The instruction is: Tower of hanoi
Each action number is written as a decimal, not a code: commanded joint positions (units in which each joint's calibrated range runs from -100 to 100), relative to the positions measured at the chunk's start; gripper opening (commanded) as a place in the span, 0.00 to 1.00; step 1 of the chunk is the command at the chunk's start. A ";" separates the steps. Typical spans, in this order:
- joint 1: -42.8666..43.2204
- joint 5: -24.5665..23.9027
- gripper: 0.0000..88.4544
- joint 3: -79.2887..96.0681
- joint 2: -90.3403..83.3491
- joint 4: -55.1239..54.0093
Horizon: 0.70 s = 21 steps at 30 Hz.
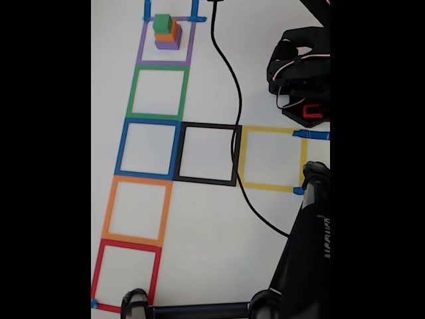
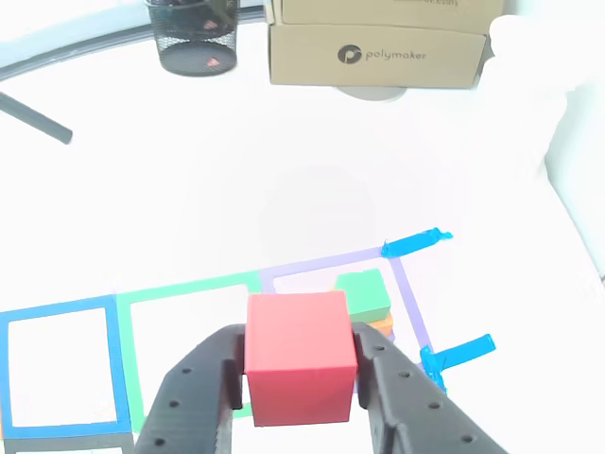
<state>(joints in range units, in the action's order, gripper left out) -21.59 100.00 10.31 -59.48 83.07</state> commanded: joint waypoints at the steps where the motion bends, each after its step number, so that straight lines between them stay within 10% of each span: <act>1: 1.65 0.00 0.00 -5.13 -2.90 4.62; 12: 1.84 0.00 0.00 23.69 -15.33 -9.55; 21: 12.39 0.00 0.00 57.23 -7.02 -52.55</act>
<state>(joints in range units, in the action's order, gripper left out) -13.63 99.46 57.86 -71.89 50.34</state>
